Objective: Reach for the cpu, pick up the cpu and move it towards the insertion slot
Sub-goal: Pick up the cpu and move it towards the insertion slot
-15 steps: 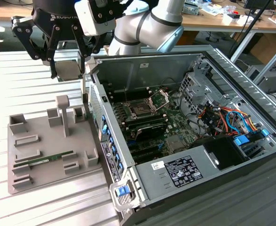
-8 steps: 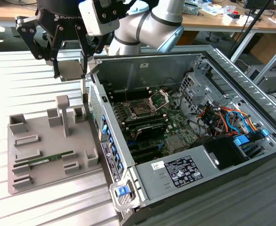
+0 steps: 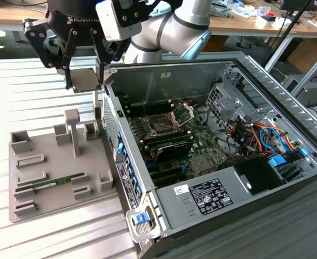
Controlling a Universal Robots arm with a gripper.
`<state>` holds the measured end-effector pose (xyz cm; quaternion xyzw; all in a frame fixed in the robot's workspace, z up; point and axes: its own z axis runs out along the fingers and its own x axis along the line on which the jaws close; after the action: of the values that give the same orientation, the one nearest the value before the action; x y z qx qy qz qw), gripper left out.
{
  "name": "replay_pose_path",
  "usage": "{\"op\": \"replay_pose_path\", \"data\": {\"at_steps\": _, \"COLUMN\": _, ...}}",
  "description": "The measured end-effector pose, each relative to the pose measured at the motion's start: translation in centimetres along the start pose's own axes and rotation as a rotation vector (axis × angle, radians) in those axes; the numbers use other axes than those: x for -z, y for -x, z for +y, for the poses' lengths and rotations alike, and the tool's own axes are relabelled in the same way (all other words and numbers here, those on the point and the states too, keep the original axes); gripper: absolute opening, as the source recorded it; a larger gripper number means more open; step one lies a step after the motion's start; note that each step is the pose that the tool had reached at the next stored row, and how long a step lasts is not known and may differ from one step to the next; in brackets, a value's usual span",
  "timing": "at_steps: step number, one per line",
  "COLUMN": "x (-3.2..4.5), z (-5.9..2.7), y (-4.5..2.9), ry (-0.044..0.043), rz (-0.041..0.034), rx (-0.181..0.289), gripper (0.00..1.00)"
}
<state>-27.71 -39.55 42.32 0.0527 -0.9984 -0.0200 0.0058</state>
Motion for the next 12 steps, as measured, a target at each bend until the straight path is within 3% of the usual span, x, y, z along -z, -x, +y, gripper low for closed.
{"op": "replay_pose_path", "data": {"at_steps": 12, "x": 0.01, "z": -0.08, "y": 0.82, "ry": -0.0001, "rz": 0.0000, "rx": 0.000, "gripper": 0.55}}
